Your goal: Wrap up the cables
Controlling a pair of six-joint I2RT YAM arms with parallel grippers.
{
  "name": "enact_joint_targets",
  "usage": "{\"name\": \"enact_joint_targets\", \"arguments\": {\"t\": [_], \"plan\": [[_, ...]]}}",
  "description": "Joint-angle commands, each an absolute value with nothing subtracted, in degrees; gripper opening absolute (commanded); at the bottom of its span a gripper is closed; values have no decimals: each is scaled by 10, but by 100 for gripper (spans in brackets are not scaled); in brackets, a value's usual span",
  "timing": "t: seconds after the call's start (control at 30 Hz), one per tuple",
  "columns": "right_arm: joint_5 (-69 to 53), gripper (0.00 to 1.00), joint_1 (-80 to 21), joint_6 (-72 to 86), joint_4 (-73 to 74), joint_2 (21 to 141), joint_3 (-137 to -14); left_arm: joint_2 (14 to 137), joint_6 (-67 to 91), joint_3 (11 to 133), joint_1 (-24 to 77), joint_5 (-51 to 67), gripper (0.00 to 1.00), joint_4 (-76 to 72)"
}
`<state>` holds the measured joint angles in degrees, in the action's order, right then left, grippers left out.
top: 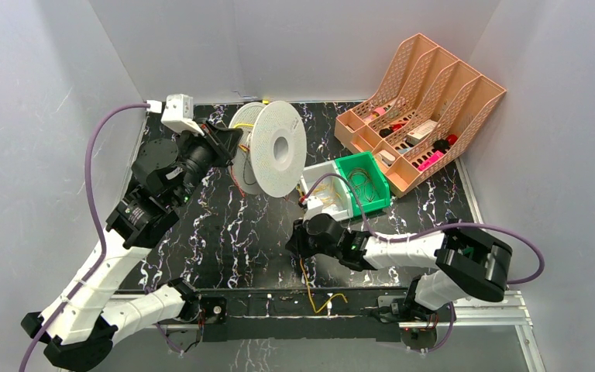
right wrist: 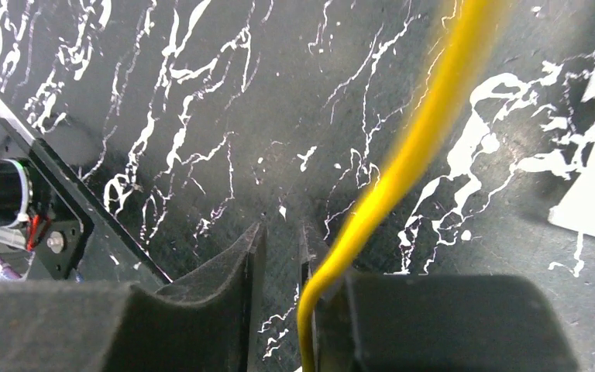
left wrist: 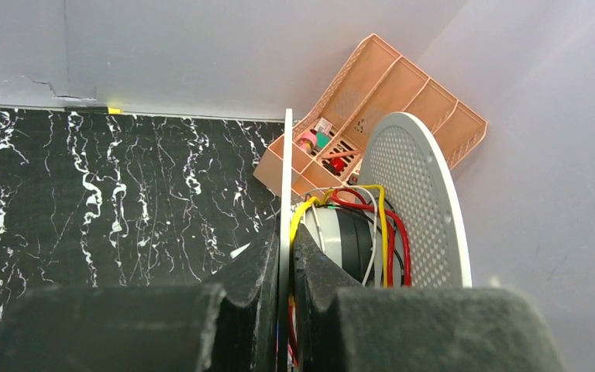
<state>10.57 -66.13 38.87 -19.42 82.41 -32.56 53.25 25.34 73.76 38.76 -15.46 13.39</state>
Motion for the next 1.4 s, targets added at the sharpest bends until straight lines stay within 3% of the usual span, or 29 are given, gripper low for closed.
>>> {"name": "enact_joint_targets", "arguments": {"t": [0.0,0.5,0.8,1.03,1.37], "plan": [[135,33,-664,378,-191,784,-338,519,260,747,388,-176,0,65],[278,77,-664,311,-122,709,-354,521,244,752,388,-175,0,73],[399,94,-655,264,-91,660,-372,518,243,752,388,-172,0,73],[376,93,-590,220,-83,633,-391,518,242,753,388,-168,0,74],[149,76,-480,254,-170,684,-413,521,241,754,388,-164,0,72]]}}
